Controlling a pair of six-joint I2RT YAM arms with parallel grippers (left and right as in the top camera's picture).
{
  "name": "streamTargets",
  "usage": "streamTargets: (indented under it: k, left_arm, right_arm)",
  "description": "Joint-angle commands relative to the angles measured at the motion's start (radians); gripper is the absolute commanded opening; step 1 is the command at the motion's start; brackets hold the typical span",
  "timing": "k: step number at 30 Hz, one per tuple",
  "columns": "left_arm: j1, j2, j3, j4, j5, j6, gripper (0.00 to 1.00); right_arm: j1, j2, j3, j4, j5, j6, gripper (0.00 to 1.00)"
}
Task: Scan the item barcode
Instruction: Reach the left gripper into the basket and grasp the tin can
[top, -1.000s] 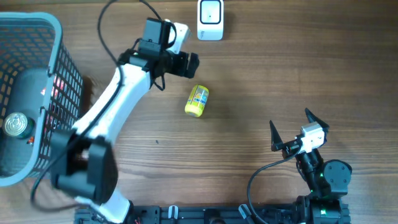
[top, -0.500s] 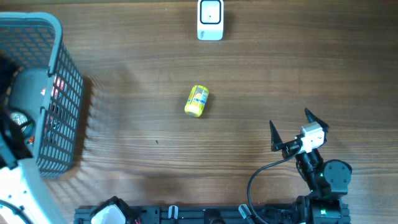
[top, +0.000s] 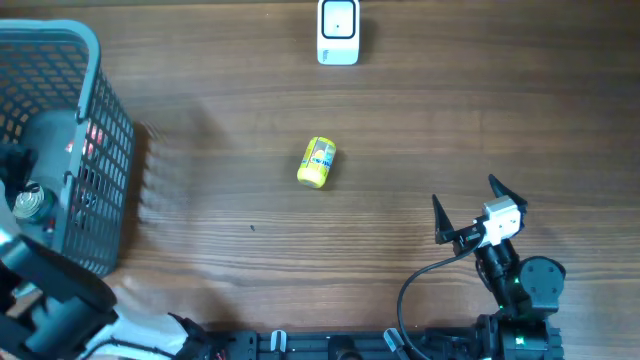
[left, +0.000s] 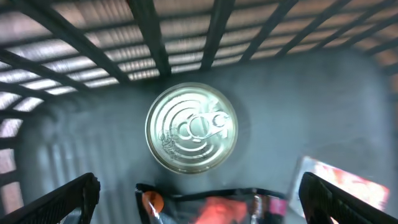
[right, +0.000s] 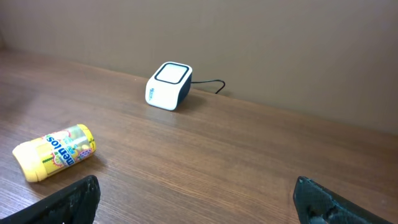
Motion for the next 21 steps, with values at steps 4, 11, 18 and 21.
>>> streamTargets:
  k: [4, 11, 18, 21]
  left_arm:
    - [0.004, 0.145, -0.005, 0.017, -0.053, -0.017, 1.00]
    - [0.004, 0.203, -0.055, 0.124, -0.053, -0.015, 1.00]
    - [0.004, 0.204, -0.150, 0.272, -0.053, -0.014, 1.00]
    - [0.004, 0.204, -0.162, 0.294, -0.053, -0.014, 1.00]
  right_arm:
    - [0.004, 0.002, -0.001, -0.005, -0.009, 0.011, 1.00]
    - [0.004, 0.002, -0.001, -0.010, -0.002, 0.011, 1.00]
    - [0.004, 0.002, -0.001, -0.013, -0.002, 0.011, 1.00]
    - [0.004, 0.002, -0.001, -0.013, -0.002, 0.011, 1.00]
